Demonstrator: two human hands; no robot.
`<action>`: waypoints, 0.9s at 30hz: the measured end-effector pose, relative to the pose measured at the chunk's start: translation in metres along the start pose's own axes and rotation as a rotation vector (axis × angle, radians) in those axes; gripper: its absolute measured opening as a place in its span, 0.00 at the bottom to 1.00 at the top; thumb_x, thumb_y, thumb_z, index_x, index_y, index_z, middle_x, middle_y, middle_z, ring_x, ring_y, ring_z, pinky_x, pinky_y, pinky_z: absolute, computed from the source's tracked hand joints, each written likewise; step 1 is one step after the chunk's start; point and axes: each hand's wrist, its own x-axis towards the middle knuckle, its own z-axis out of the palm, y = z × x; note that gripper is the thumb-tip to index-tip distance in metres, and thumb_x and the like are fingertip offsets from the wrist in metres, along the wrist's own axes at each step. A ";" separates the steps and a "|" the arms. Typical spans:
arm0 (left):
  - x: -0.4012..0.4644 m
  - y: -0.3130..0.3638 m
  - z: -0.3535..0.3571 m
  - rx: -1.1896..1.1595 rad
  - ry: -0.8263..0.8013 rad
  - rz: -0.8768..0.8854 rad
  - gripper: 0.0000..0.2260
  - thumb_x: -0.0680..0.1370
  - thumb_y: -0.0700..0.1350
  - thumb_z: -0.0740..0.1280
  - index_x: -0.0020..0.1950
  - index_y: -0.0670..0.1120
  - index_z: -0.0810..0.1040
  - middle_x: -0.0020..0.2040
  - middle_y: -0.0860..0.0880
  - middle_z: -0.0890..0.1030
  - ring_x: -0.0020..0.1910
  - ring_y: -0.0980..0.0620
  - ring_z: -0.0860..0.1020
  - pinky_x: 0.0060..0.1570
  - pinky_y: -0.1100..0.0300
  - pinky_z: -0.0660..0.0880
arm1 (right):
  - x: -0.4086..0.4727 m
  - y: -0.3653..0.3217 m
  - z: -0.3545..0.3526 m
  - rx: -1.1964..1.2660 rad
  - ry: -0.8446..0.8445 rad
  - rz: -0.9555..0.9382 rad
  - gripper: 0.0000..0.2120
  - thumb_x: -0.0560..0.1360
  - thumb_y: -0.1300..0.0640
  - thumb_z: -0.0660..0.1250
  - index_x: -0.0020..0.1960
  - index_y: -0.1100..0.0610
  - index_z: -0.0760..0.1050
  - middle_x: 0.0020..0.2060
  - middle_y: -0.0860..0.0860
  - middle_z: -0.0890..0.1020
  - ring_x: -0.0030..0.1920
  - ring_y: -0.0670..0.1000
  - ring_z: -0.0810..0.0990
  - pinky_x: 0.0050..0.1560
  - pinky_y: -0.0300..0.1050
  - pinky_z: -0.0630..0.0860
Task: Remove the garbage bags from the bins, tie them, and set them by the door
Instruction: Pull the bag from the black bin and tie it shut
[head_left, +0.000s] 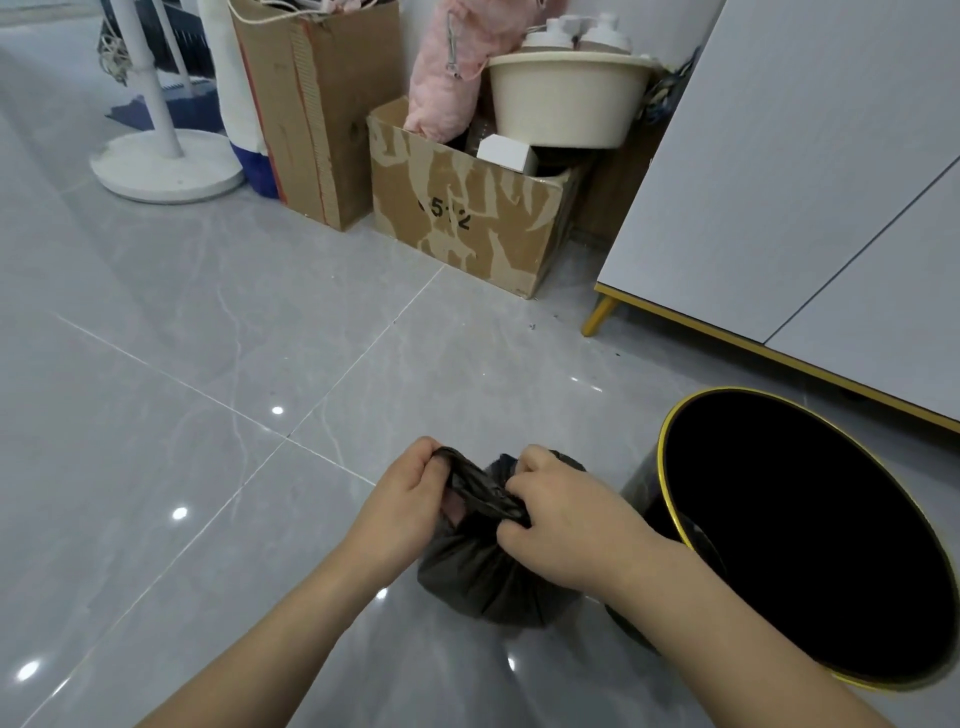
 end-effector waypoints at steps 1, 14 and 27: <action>-0.002 -0.003 0.002 -0.009 -0.016 -0.030 0.11 0.83 0.42 0.55 0.45 0.37 0.71 0.29 0.44 0.77 0.31 0.50 0.76 0.38 0.51 0.73 | -0.004 0.000 0.003 -0.042 0.051 0.016 0.08 0.75 0.49 0.60 0.42 0.53 0.67 0.49 0.47 0.65 0.42 0.56 0.75 0.43 0.48 0.72; -0.006 0.001 0.013 -0.081 -0.174 0.122 0.11 0.84 0.41 0.55 0.52 0.46 0.77 0.47 0.54 0.84 0.49 0.59 0.80 0.52 0.67 0.74 | -0.042 0.007 0.039 -0.011 0.307 0.137 0.08 0.76 0.48 0.60 0.49 0.51 0.72 0.51 0.45 0.63 0.37 0.50 0.73 0.35 0.43 0.73; 0.003 -0.005 0.029 0.037 -0.245 0.133 0.11 0.82 0.45 0.56 0.49 0.50 0.78 0.48 0.52 0.84 0.53 0.53 0.80 0.55 0.58 0.74 | -0.059 0.014 0.060 0.173 0.378 0.268 0.07 0.73 0.48 0.63 0.48 0.50 0.71 0.48 0.44 0.63 0.36 0.50 0.75 0.37 0.47 0.75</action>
